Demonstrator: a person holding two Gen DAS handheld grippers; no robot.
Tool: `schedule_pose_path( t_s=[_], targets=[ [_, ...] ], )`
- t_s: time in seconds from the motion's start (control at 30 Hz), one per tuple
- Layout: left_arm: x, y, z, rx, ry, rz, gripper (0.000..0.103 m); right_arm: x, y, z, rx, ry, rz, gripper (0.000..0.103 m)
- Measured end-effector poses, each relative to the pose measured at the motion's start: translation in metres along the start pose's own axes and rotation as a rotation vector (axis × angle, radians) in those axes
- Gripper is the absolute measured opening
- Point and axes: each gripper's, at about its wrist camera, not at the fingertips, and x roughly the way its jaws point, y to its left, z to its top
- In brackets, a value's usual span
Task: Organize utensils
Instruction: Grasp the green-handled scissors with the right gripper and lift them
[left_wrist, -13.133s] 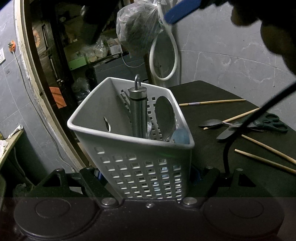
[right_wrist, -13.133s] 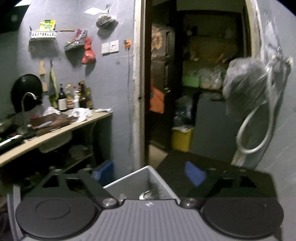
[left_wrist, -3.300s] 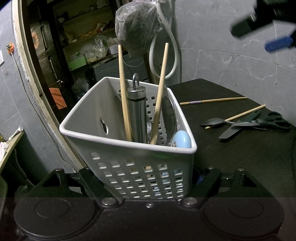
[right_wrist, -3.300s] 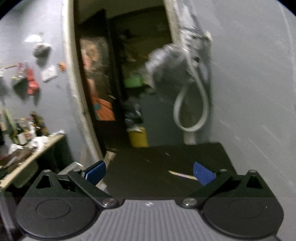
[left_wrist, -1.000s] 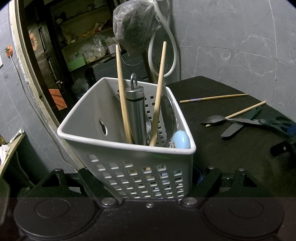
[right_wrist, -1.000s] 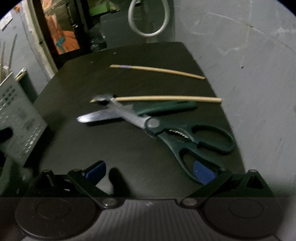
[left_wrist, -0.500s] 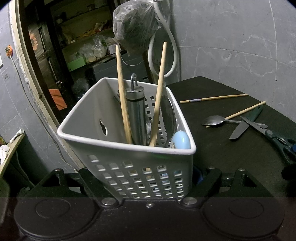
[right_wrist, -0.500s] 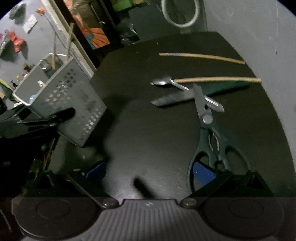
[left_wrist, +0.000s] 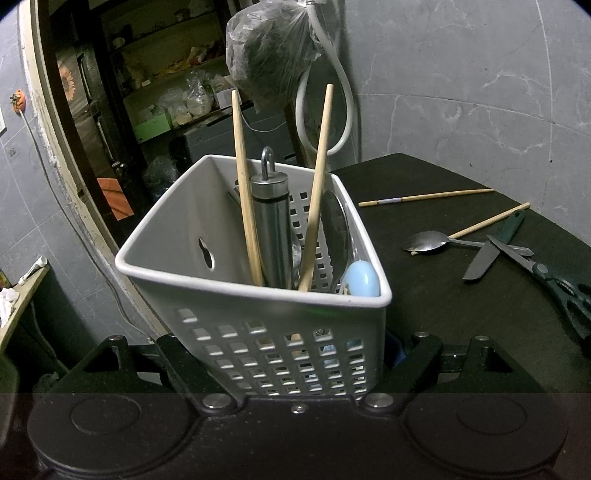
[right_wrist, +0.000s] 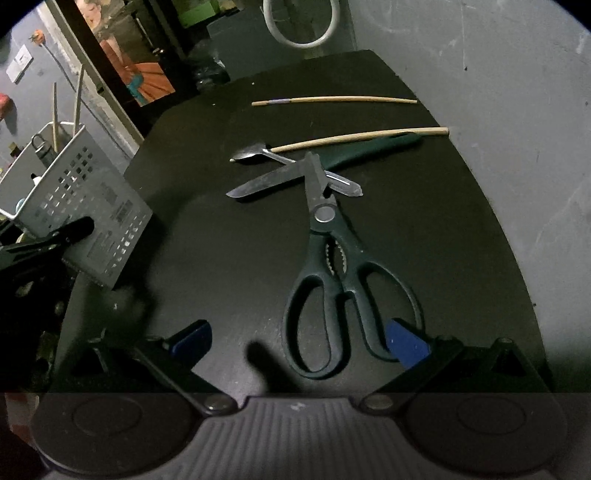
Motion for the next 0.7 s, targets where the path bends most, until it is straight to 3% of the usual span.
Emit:
schedule_pose_path(
  t_s=[0.13,0.27,0.43,0.6,0.7],
  targets=[
    [0.000,0.000,0.000,0.001,0.000,0.000,0.085,0.000,0.011,-0.004,0.015,0.039,0.074,0.103],
    [0.000,0.000,0.000,0.003,-0.001,0.000,0.085,0.005,0.032,-0.007,0.012,0.088,0.212,0.103],
    [0.000,0.000,0.000,0.007,-0.002,0.001,0.085,0.021,0.066,-0.003,-0.082,0.137,0.352,0.103],
    [0.000,0.000,0.000,0.004,-0.003,0.001,0.085,0.009,0.077,0.004,-0.222,0.084,0.295,0.103],
    [-0.001,0.000,0.001,0.004,-0.003,0.000,0.085,0.009,0.059,0.021,-0.203,0.039,0.213,0.103]
  ],
)
